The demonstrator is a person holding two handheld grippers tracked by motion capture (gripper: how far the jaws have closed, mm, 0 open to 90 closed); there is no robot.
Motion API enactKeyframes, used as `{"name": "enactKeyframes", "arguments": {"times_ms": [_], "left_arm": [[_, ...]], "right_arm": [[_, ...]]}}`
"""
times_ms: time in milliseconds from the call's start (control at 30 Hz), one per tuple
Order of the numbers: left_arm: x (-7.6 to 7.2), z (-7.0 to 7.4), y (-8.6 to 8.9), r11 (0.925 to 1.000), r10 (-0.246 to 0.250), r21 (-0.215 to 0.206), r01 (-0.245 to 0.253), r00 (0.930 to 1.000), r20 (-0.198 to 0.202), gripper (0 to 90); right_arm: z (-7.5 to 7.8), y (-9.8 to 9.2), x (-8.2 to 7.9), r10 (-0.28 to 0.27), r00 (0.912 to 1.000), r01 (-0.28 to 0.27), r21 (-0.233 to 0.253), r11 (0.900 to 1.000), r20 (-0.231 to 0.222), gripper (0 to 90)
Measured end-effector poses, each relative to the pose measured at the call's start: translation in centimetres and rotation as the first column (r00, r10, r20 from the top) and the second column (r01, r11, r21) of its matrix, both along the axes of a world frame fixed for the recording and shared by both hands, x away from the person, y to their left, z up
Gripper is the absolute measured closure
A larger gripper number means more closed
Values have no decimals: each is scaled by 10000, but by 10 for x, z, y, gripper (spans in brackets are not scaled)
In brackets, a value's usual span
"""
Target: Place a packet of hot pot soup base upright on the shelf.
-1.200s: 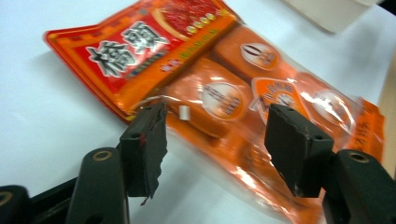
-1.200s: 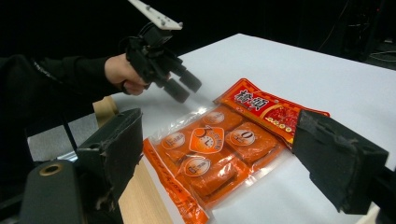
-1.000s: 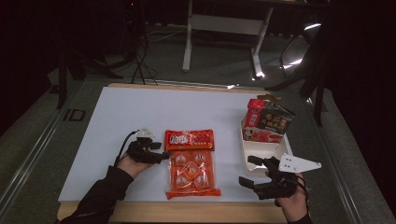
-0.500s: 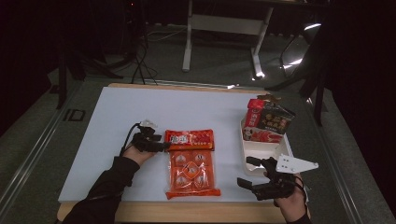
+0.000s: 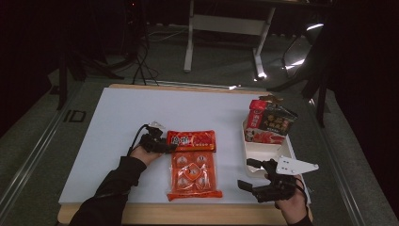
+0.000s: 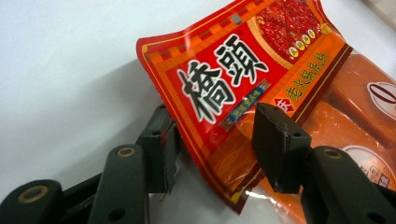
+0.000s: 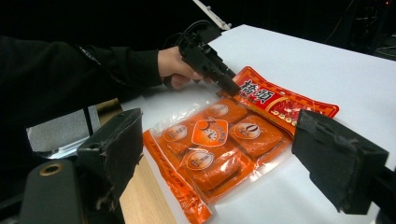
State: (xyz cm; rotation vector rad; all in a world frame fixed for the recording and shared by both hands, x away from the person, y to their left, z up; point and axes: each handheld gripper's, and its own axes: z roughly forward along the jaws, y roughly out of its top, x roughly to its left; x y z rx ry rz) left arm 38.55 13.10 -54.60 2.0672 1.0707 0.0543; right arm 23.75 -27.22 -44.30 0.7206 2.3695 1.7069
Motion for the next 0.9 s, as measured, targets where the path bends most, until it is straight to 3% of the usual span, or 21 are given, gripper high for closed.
{"name": "enactKeyframes", "arguments": {"times_ms": [200, 333, 433, 633, 900], "left_arm": [[-1, 1, -7, 9999, -111, 87, 111, 9999, 68, 664], [-4, 5, -17, 9989, -255, 405, 246, 9994, 235, 775], [-9, 9, -23, 9946, -273, 1016, 212, 9979, 588, 880], [-12, 16, -26, 9921, -220, 1248, 120, 9966, 790, 894], [-22, 34, -21, 9967, -149, 807, 46, 9917, 1277, 894]], "right_arm": [[0, -1, 1, -12, 10000, 12, 9, 10000, -13, 164], [0, -1, 1, -8, 10000, 8, 25, 10000, 6, 164], [0, -1, 1, -43, 10000, 43, 13, 10000, 33, 170], [1, -3, 1, -249, 9996, 250, -77, 9997, 134, 188], [4, -5, 1, -326, 9985, 337, -225, 9992, 448, 187]]}}
